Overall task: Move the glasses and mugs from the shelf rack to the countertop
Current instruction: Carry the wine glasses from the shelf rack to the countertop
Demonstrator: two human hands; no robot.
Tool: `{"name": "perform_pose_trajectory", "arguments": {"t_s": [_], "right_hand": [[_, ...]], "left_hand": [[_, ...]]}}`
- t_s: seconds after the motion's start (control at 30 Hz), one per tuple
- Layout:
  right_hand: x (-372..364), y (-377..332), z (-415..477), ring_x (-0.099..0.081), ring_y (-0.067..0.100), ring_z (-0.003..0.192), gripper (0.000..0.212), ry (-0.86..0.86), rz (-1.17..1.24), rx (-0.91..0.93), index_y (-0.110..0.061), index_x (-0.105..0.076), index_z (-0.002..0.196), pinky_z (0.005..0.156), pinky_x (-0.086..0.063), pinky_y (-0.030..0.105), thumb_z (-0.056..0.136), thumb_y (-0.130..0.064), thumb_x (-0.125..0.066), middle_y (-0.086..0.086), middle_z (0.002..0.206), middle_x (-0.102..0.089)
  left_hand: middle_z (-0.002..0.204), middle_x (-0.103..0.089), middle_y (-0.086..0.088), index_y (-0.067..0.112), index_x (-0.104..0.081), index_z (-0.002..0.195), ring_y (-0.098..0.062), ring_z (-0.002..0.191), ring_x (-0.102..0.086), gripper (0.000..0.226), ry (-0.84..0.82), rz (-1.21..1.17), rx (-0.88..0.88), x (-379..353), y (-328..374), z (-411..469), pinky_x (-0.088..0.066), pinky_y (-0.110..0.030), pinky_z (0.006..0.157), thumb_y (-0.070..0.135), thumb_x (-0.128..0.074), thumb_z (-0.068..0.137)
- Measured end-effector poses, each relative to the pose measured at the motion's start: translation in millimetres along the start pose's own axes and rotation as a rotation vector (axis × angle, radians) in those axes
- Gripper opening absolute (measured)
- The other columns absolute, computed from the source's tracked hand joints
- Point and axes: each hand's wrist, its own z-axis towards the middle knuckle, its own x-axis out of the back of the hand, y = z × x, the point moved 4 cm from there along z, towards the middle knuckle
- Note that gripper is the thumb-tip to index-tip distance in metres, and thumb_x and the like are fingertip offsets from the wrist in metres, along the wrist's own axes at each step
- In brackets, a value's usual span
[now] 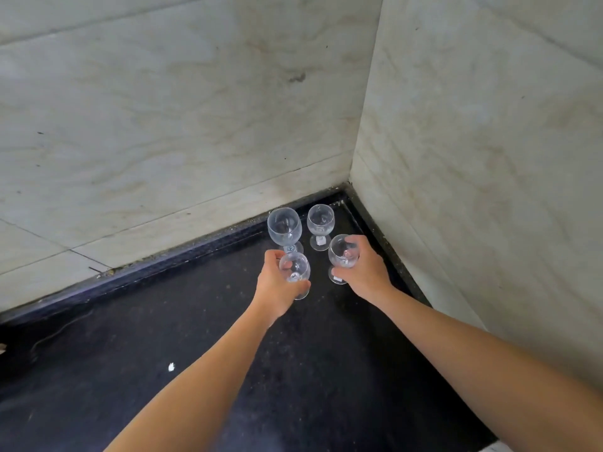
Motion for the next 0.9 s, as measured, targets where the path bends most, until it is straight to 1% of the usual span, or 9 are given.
{"name": "perform_pose_trajectory", "arguments": {"t_s": [0.2, 0.33, 0.47, 0.57, 0.63, 0.7, 0.77, 0.83, 0.9], "right_hand": [[-2.7, 2.2, 14.2, -0.064, 0.016, 0.099, 0.067, -0.051, -0.034, 0.061, -0.029, -0.046, 0.127, 0.078, -0.048, 0.030, 0.072, -0.020, -0.082, -0.003, 0.114, -0.065], [-2.8, 1.2, 16.2, -0.065, 0.015, 0.099, 0.070, -0.072, -0.030, 0.071, -0.027, -0.045, 0.130, 0.080, -0.051, 0.029, 0.072, -0.017, -0.083, -0.004, 0.115, -0.066], [-1.9, 10.1, 3.6, -0.065, 0.027, 0.103, 0.069, -0.135, -0.137, -0.127, -0.014, -0.044, 0.135, 0.081, -0.052, 0.036, 0.076, -0.021, -0.080, 0.007, 0.118, -0.066], [-4.9, 9.7, -21.4, -0.061, 0.026, 0.075, 0.024, -0.274, -0.355, -0.243, -0.012, -0.058, 0.091, 0.061, -0.042, 0.030, 0.078, -0.028, -0.070, 0.005, 0.081, -0.058], [-20.2, -0.9, -41.0, -0.039, 0.020, 0.051, 0.035, -0.419, -0.422, -0.208, -0.017, -0.037, 0.057, 0.052, -0.029, 0.030, 0.076, -0.026, -0.065, -0.001, 0.058, -0.037], [-40.1, -17.7, -59.6, -0.038, 0.025, 0.052, 0.038, -0.518, -0.493, -0.100, -0.014, -0.035, 0.052, 0.056, -0.031, 0.036, 0.075, -0.025, -0.063, 0.004, 0.053, -0.035], [-59.5, -34.3, -72.5, -0.061, 0.034, 0.079, 0.022, -0.559, -0.544, -0.005, -0.006, -0.065, 0.078, 0.071, -0.048, 0.039, 0.078, -0.028, -0.064, 0.013, 0.079, -0.063], [-87.6, -61.4, -90.5, -0.063, 0.031, 0.106, 0.039, -0.611, -0.580, 0.127, -0.012, -0.066, 0.116, 0.087, -0.050, 0.035, 0.083, -0.034, -0.065, 0.011, 0.115, -0.068], [-120.7, -94.0, -120.0, -0.062, 0.031, 0.109, 0.042, -0.658, -0.653, 0.279, -0.017, -0.061, 0.124, 0.090, -0.050, 0.035, 0.086, -0.036, -0.063, 0.007, 0.121, -0.067]], "left_hand": [[0.103, -0.061, 0.007, 0.027, -0.040, 0.110, -0.010, 0.090, -0.062, 0.065, 0.023, 0.014, -0.004, -11.2, -4.7, 10.3, -0.045, -0.020, 0.065, 0.018, -0.083, 0.063], [0.111, -0.061, 0.004, 0.025, -0.038, 0.118, -0.013, 0.099, -0.061, 0.069, 0.016, 0.006, -0.001, -16.1, -4.0, 12.5, -0.050, -0.027, 0.079, 0.019, -0.084, 0.067], [0.116, -0.058, 0.003, 0.023, -0.042, 0.123, -0.012, 0.100, -0.058, 0.064, 0.029, 0.035, 0.068, -6.7, -8.7, -2.8, -0.046, -0.024, 0.079, 0.022, -0.082, 0.072], [0.108, -0.059, -0.001, 0.017, -0.050, 0.123, -0.018, 0.095, -0.058, 0.049, 0.087, 0.100, 0.145, 17.8, -18.0, -28.8, -0.046, -0.026, 0.075, 0.025, -0.073, 0.081], [0.099, -0.064, -0.002, 0.015, -0.055, 0.116, -0.017, 0.089, -0.061, 0.036, 0.097, 0.131, 0.161, 37.4, -27.7, -53.3, -0.045, -0.025, 0.067, 0.027, -0.068, 0.085], [0.094, -0.067, -0.005, 0.014, -0.058, 0.111, -0.017, 0.084, -0.061, 0.028, 0.128, 0.138, 0.181, 59.9, -41.9, -84.3, -0.044, -0.024, 0.062, 0.026, -0.065, 0.086], [0.090, -0.068, -0.005, 0.014, -0.059, 0.107, -0.014, 0.078, -0.060, 0.024, 0.170, 0.149, 0.207, 77.4, -58.5, -112.8, -0.044, -0.023, 0.059, 0.024, -0.063, 0.086], [0.086, -0.068, -0.003, 0.012, -0.060, 0.106, -0.014, 0.077, -0.059, 0.022, 0.238, 0.159, 0.235, 103.3, -81.5, -152.5, -0.045, -0.024, 0.059, 0.023, -0.062, 0.086], [0.084, -0.066, -0.001, 0.013, -0.060, 0.103, -0.017, 0.078, -0.059, 0.020, 0.322, 0.163, 0.277, 130.8, -109.3, -199.5, -0.047, -0.025, 0.058, 0.022, -0.062, 0.086]]}}
